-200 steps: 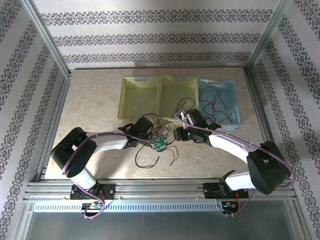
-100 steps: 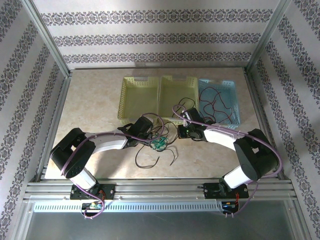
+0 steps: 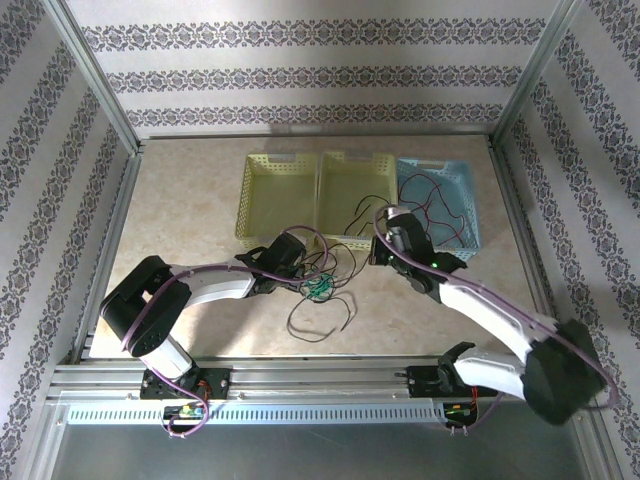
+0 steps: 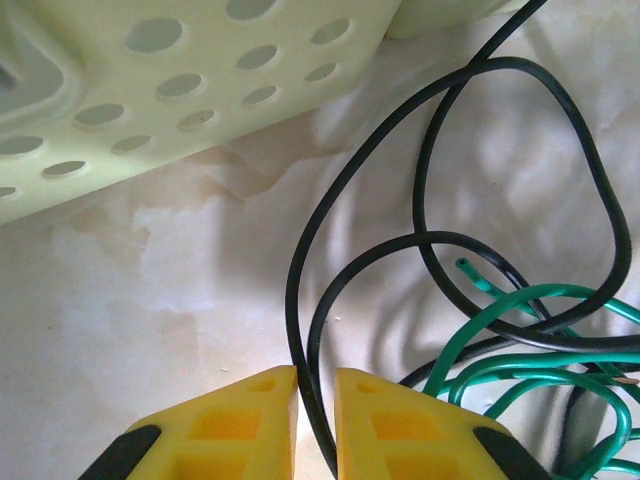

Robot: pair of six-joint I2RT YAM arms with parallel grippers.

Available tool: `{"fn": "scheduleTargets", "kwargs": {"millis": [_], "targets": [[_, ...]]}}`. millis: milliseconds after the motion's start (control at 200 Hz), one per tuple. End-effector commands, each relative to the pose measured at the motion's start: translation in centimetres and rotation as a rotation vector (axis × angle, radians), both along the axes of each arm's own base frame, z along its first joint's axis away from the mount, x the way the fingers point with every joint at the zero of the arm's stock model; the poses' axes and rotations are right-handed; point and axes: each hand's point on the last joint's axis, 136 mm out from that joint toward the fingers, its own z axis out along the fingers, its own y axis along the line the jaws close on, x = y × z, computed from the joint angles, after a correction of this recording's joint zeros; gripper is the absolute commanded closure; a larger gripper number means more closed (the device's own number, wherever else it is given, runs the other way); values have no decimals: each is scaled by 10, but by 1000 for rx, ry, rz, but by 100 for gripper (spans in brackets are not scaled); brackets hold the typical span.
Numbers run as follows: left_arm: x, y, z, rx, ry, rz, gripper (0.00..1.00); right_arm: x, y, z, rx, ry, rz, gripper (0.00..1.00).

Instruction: Untangle the cables

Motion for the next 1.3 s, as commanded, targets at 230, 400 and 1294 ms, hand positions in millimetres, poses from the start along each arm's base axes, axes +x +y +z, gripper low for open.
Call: {"fn": "scheduleTargets", "kwargs": {"millis": [230,400,1294], "targets": [[-4,2,-9,22,5,10,83,-6,-107,152,-245,-433,-422,100],[-7,5,-11,27,11,12,83,-17,-136,226,-206,-600,-522,100],[-4,2,-6,17,7,11,83,92,-51,356,120,-753,-125,99]]}}
